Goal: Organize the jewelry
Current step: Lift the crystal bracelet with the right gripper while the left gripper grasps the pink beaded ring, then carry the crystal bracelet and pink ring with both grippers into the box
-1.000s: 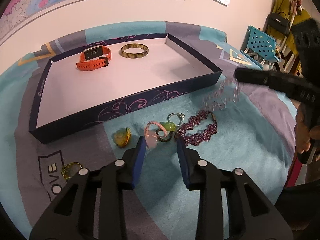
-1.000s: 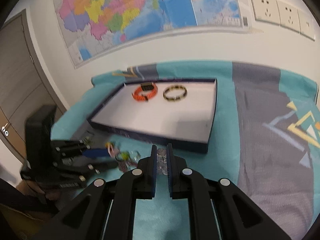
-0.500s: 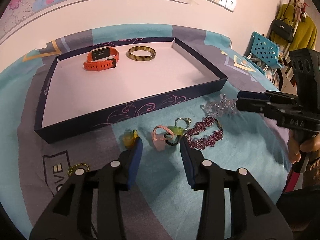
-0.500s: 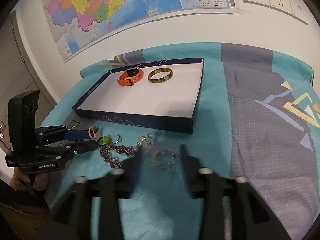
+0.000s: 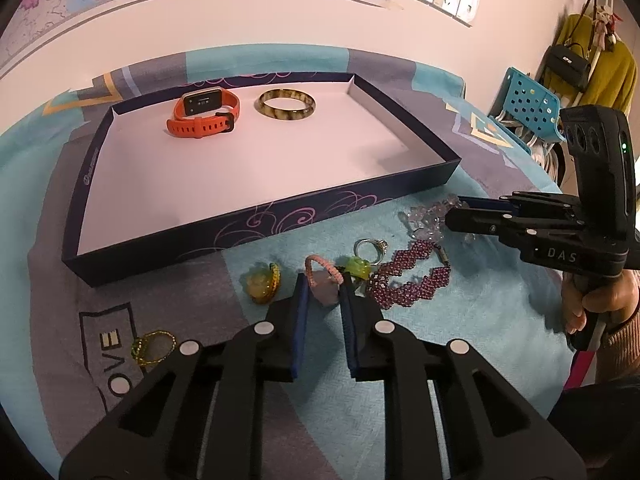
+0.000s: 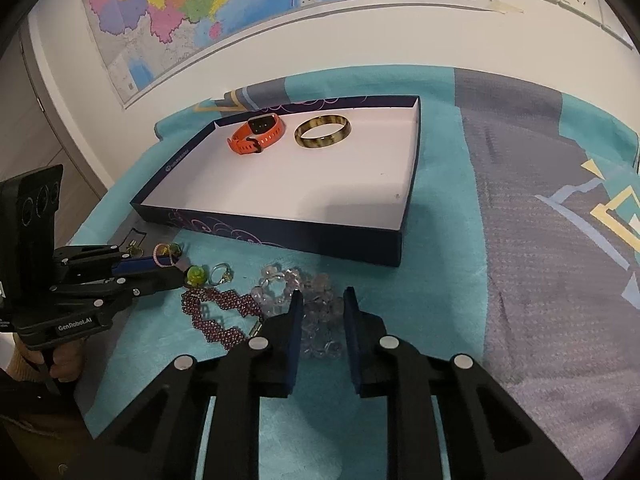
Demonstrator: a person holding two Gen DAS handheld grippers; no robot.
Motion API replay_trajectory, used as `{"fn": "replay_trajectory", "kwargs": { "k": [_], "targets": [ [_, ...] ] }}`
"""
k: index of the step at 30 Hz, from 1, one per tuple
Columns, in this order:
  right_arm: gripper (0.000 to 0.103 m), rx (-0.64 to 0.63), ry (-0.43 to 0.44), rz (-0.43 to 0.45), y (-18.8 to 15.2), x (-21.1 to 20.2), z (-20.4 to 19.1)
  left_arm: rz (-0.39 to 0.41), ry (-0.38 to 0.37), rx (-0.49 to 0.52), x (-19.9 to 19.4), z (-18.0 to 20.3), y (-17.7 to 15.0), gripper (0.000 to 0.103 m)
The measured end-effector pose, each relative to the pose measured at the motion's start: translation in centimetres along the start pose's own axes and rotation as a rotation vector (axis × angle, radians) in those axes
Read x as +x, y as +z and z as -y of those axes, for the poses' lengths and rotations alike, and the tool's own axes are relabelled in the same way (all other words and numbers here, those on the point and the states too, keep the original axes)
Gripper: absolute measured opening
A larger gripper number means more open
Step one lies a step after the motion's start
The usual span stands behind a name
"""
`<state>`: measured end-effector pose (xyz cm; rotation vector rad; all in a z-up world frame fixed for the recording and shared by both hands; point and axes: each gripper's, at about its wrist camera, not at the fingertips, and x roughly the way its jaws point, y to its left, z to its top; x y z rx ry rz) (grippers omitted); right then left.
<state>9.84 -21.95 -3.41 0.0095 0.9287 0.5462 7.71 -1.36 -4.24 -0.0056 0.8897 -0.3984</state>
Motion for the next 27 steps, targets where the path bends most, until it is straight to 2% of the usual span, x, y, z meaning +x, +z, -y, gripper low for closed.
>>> {"fn": "replay_trajectory", "kwargs": {
  "k": [4,5,20,27],
  "targets": [
    [0.014,0.016,0.027,0.029,0.3,-0.7,0.0,0.018,-0.009,0.001,-0.8,0.0,-0.1,0.016],
    [0.008,0.016,0.031,0.036,0.5,-0.9,-0.1,0.024,-0.015,0.001,-1.1,0.0,0.0,0.016],
    [0.008,-0.024,0.079,0.136,2.9,-4.4,-1.8,0.093,-0.018,0.027,-4.2,0.2,0.8,0.016],
    [0.008,-0.058,0.086,0.182,4.4,-5.8,-2.7,0.118,0.016,0.026,-4.7,-0.8,2.2,0.016]
  ]
}}
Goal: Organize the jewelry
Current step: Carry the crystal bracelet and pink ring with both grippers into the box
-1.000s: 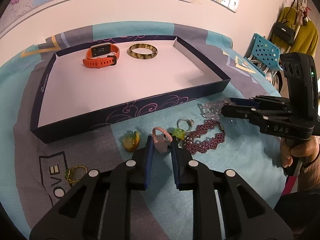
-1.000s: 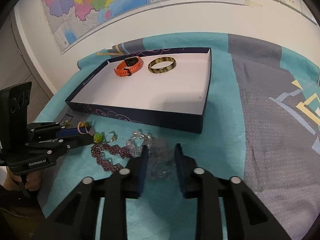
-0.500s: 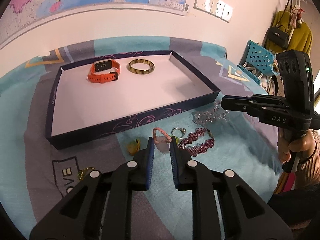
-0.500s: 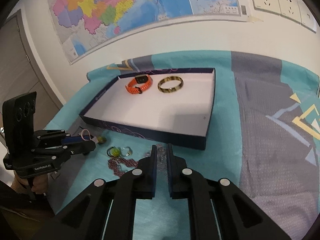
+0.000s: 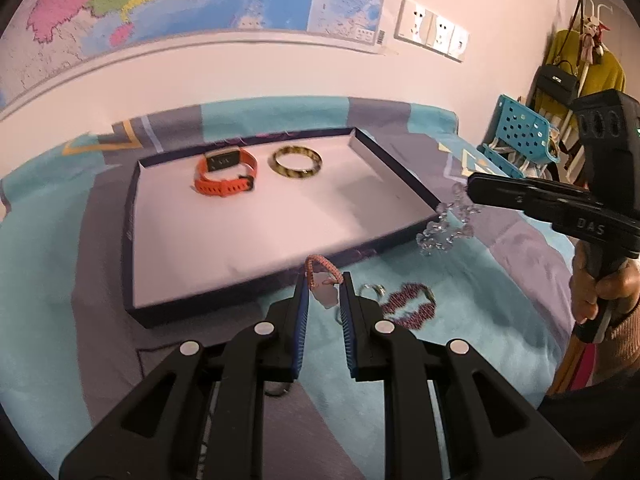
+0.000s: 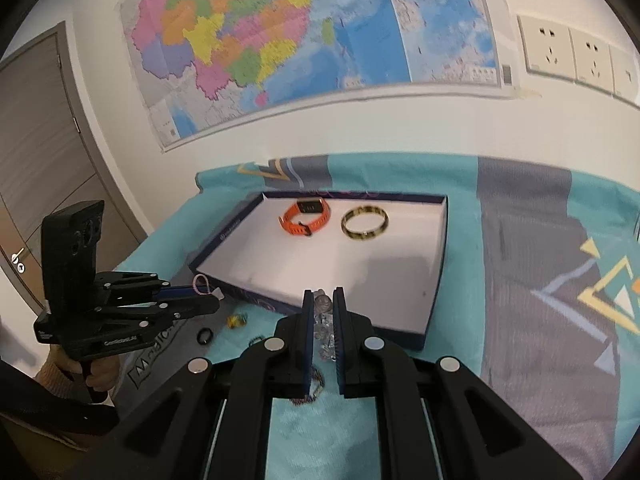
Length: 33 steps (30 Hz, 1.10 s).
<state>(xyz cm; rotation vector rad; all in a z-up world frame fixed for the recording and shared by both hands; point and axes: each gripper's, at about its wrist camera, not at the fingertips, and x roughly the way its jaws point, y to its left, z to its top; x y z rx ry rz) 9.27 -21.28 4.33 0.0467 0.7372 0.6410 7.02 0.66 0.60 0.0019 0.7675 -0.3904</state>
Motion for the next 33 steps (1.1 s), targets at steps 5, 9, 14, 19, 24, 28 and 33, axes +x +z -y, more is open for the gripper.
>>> {"fn": "replay_trajectory", "kwargs": {
  "k": [5,9,14,19,24,28,33],
  "targets": [
    [0.008,-0.017,-0.012,0.04,1.7,-0.4,-0.1,0.015,0.023,0.006,-0.2,-0.6,1.2,0.016],
    [0.008,-0.03,-0.009,0.064,3.3,-0.2,-0.1,0.019,0.025,0.004,0.2,-1.3,2.3,0.016],
    [0.008,-0.038,-0.014,0.066,4.8,1.2,0.0,0.015,0.03,0.004,1.1,-2.1,3.4,0.016],
    [0.008,-0.033,-0.008,0.048,5.7,3.3,0.1,0.0,0.045,0.008,2.4,-2.7,4.3,0.016],
    [0.008,-0.03,-0.006,0.03,6.4,5.6,0.2,-0.016,0.04,0.011,3.7,-3.1,5.1,0.016],
    [0.008,-0.023,0.0,0.018,6.9,7.1,0.4,-0.031,0.044,0.015,4.8,-3.5,5.6,0.016],
    [0.008,-0.011,0.015,-0.015,7.3,9.4,0.6,-0.061,0.065,0.012,6.4,-4.2,6.1,0.016]
  ]
}}
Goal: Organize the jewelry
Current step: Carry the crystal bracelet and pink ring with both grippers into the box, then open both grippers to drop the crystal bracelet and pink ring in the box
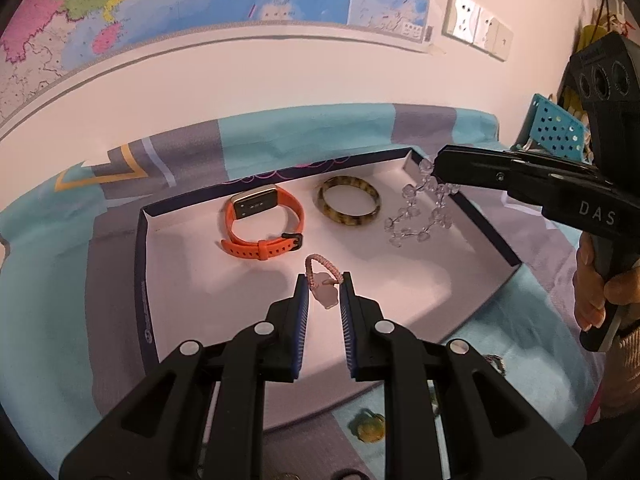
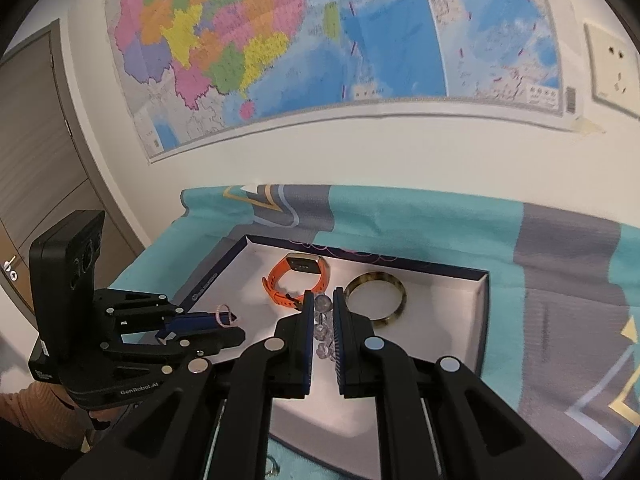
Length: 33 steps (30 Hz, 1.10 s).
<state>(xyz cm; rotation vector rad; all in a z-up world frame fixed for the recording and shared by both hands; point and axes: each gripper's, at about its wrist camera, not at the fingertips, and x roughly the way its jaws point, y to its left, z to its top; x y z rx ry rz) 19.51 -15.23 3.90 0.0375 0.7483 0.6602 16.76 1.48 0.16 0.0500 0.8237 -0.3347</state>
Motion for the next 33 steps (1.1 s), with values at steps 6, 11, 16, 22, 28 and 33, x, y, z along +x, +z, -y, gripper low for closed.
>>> {"fn": "replay_trajectory", "kwargs": {
  "k": [6,11,16,22,28,33],
  "targets": [
    [0.008,0.005,0.003,-0.018,0.2,1.7,0.1,-0.033,0.018,-0.002,1.6,-0.5,0.3,0.016],
    [0.008,0.014,-0.001,-0.039,0.0,2.9,0.5,-0.055,0.031,-0.006,2.8,-0.8,0.6,0.016],
    [0.008,0.038,-0.01,-0.051,-0.3,3.8,1.2,-0.077,0.041,-0.018,3.8,-1.1,0.8,0.017],
    [0.008,0.04,-0.022,-0.071,-0.8,4.7,1.4,-0.096,0.051,-0.025,4.5,-1.4,0.9,0.017],
    [0.008,0.033,-0.023,-0.096,-1.2,5.4,1.4,-0.108,0.069,-0.031,5.0,-1.4,1.0,0.022],
    [0.01,0.039,-0.026,-0.125,-1.8,6.3,1.6,-0.096,0.075,-0.031,4.7,-1.3,1.0,0.033]
  ]
}}
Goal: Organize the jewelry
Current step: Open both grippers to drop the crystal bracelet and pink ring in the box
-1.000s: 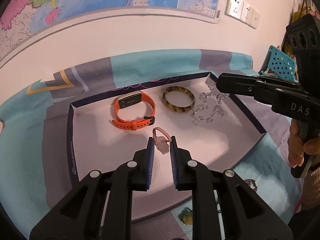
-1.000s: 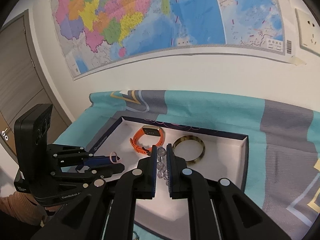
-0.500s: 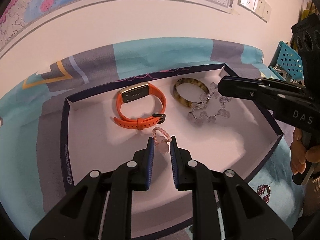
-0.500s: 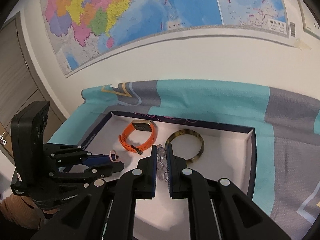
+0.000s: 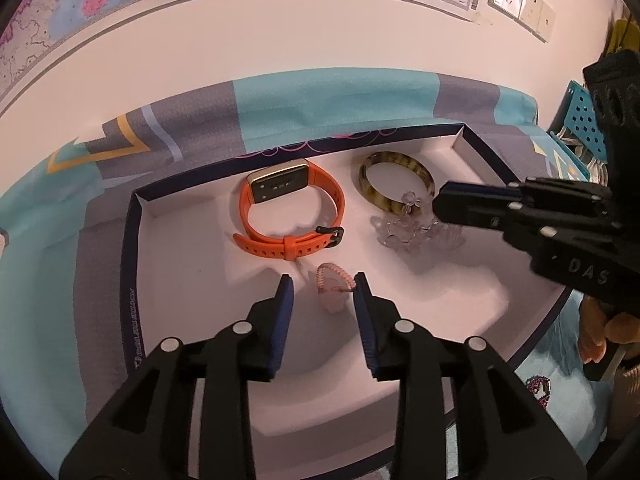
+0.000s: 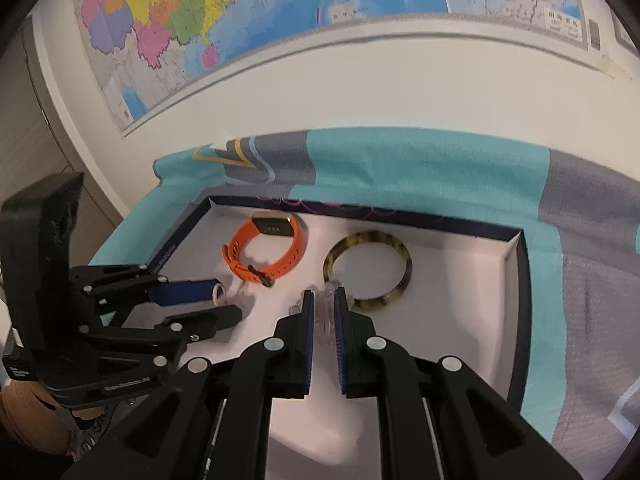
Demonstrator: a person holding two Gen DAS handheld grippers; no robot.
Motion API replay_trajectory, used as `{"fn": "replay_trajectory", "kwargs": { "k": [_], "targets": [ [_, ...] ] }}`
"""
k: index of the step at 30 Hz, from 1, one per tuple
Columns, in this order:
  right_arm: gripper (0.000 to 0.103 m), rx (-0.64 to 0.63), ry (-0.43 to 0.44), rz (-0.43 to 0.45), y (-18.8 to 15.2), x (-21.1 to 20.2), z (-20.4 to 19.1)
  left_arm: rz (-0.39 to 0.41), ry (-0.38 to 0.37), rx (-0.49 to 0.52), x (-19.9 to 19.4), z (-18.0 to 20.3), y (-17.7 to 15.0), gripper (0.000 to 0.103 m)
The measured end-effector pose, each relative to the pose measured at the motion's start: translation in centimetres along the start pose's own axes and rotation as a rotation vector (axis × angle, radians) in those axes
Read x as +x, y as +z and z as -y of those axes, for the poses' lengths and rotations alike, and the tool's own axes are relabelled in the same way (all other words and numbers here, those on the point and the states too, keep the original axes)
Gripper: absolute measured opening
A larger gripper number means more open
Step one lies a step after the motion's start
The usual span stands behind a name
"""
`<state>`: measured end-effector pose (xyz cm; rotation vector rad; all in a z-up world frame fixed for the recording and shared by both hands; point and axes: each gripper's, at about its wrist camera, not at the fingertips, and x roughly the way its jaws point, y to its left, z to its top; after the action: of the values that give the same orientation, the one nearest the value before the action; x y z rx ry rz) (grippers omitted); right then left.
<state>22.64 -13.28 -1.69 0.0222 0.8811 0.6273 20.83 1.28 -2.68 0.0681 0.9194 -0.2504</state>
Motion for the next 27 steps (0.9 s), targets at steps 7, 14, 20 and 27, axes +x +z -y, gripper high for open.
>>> {"fn": "replay_trajectory", "kwargs": {
  "k": [7,14,20,27],
  "targets": [
    [0.015,0.013,-0.013,0.009,-0.4,-0.6,0.1,0.048,0.02,-0.009,-1.7,-0.2,-0.2,0.044],
    [0.03,-0.006,0.005,0.055,-1.5,-4.1,-0.5,0.144,0.023,-0.023,-5.8,-0.6,-1.2,0.051],
    [0.038,-0.1,0.032,0.072,-3.9,-7.8,-3.1,0.227,0.023,-0.023,-9.8,-0.7,-3.7,0.056],
    [0.046,-0.183,0.044,0.01,-8.1,-9.2,-5.6,0.25,0.008,-0.048,-12.4,-1.6,-7.1,0.059]
  ]
}}
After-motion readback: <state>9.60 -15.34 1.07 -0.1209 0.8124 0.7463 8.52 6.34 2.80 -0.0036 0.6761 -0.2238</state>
